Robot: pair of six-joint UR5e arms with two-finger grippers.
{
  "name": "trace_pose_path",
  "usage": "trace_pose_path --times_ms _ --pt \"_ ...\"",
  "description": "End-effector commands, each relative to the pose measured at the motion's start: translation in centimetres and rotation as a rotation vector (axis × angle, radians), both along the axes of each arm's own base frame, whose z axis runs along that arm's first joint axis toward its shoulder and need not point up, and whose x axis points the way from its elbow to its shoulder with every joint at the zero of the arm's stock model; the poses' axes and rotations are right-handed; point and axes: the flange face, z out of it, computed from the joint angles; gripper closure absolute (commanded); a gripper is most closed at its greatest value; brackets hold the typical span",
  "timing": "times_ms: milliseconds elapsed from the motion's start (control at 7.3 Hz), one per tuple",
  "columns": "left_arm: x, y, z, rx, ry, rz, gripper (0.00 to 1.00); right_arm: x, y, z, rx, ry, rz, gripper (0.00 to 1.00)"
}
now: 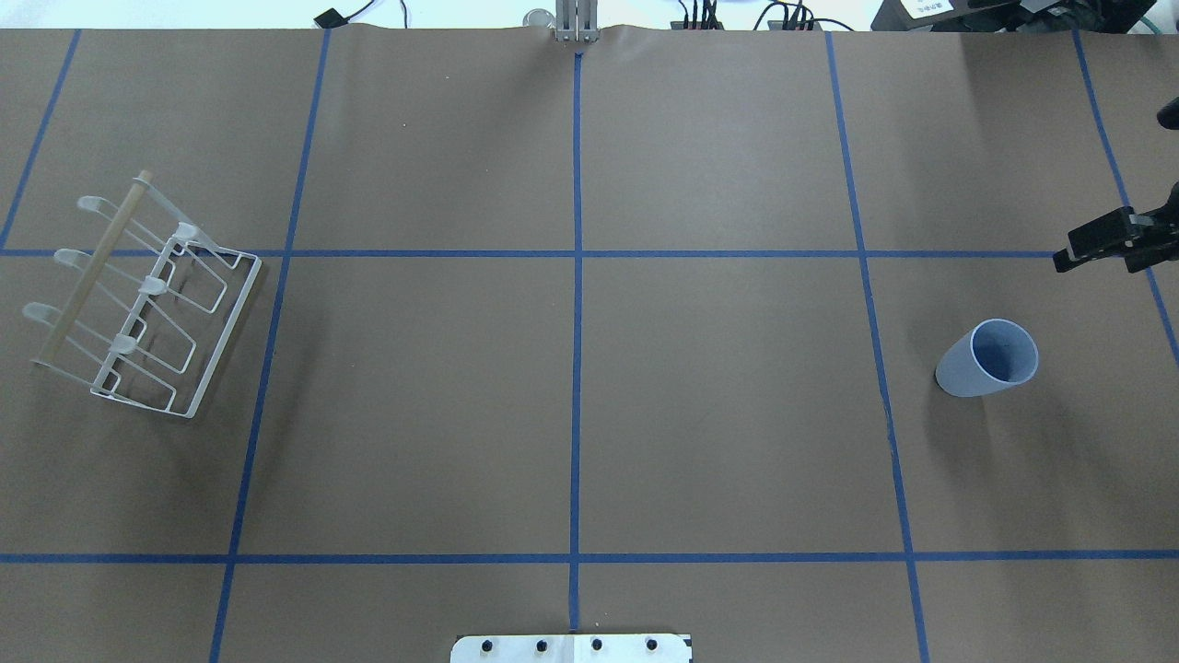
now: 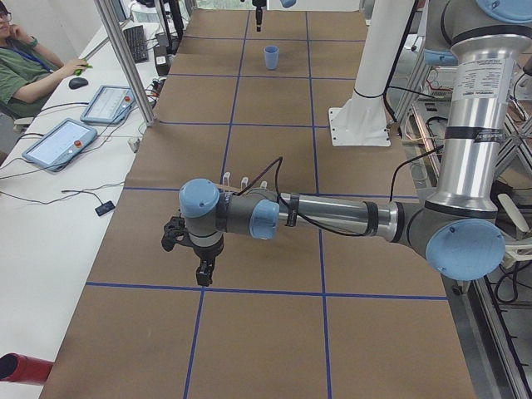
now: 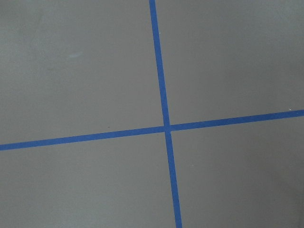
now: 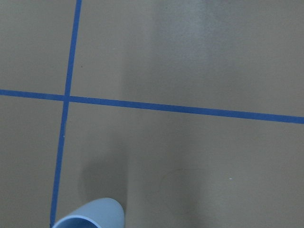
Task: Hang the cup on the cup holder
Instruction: 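Lower the right gripper into the light blue cup's rim and grasp it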
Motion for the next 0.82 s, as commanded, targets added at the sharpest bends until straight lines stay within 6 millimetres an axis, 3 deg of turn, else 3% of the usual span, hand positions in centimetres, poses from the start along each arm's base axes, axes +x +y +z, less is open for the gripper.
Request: trace_pose_path --times_ms 0,685 --pt "0.0 0.0 0.3 -0.004 0.0 0.001 0.02 -3.3 1.1 0.1 -0.018 -0.009 -0.028 0.0" --pt "0.0 -0.4 0.8 -0.025 -0.001 -0.011 0.02 -7.4 3.1 2.9 -0.062 0.017 -0.126 0.0"
